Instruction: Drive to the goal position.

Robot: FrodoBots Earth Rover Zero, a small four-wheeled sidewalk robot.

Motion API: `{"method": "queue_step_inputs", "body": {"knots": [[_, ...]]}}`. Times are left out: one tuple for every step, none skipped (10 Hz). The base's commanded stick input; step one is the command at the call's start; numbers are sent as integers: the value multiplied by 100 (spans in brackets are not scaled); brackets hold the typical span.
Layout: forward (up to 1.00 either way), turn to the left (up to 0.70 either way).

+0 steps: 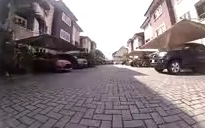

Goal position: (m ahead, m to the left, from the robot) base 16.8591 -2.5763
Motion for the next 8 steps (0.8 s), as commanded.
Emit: {"method": "queue_step_inputs", "body": {"knots": [[69, 3], [69, 3], [69, 3], [69, 3], [69, 3], [69, 3], [69, 3], [69, 3]]}}
